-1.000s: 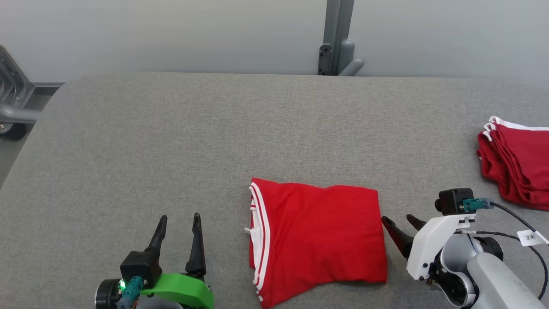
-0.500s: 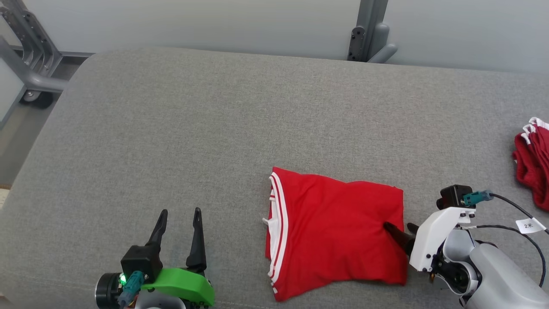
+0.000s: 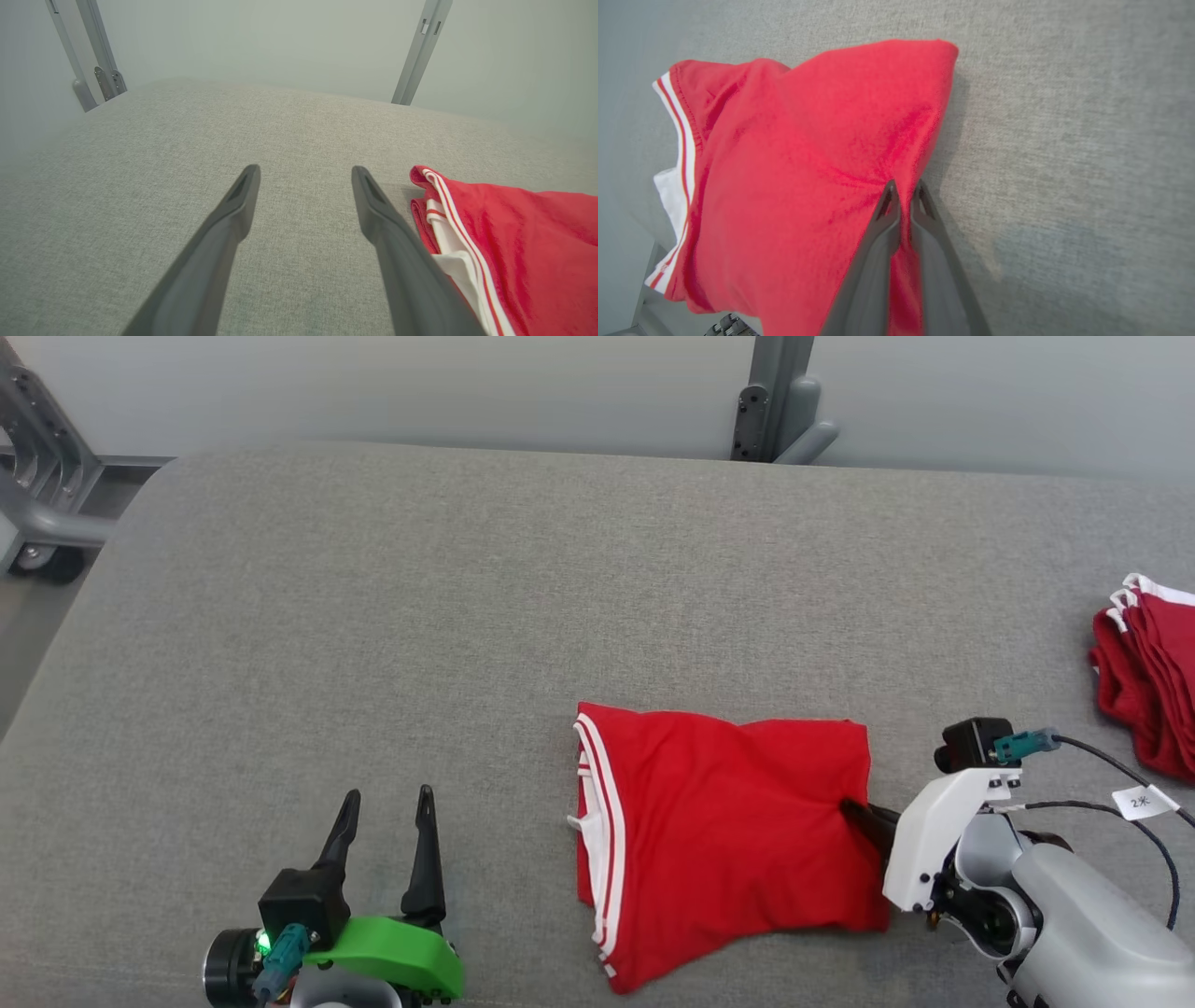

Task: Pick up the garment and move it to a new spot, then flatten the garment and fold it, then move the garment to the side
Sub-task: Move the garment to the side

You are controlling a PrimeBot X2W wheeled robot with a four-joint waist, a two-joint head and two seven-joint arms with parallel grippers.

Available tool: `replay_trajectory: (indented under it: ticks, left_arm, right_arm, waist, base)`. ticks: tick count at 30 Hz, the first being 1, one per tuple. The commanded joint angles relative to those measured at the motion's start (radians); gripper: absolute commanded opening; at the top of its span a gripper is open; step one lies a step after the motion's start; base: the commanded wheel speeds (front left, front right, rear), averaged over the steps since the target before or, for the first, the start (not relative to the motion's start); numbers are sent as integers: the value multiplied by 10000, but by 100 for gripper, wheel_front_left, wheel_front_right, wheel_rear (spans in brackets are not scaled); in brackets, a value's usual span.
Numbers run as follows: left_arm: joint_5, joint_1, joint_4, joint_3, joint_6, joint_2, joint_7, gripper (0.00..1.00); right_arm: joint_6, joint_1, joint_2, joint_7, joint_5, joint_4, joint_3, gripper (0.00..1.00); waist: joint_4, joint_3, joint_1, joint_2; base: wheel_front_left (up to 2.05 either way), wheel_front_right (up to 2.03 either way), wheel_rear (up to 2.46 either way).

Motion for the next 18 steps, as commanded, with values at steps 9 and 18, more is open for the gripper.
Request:
replay_trajectory:
  ticks: [9, 18]
  left_arm:
    - [-55, -125, -164, -136, -2, 12, -22, 100]
    - [3, -388, -184, -463, 7, 16, -20, 100]
  right_arm:
    - [-19, -666, -976, -325, -83, 58, 120, 0]
    - [-19, -1120, -1601, -254, -322, -70, -135, 0]
  waist:
    - [-1258, -88, 0, 0]
    - [-2900, 119, 0, 0]
  base:
    - [0, 0, 0]
    - [0, 0, 0]
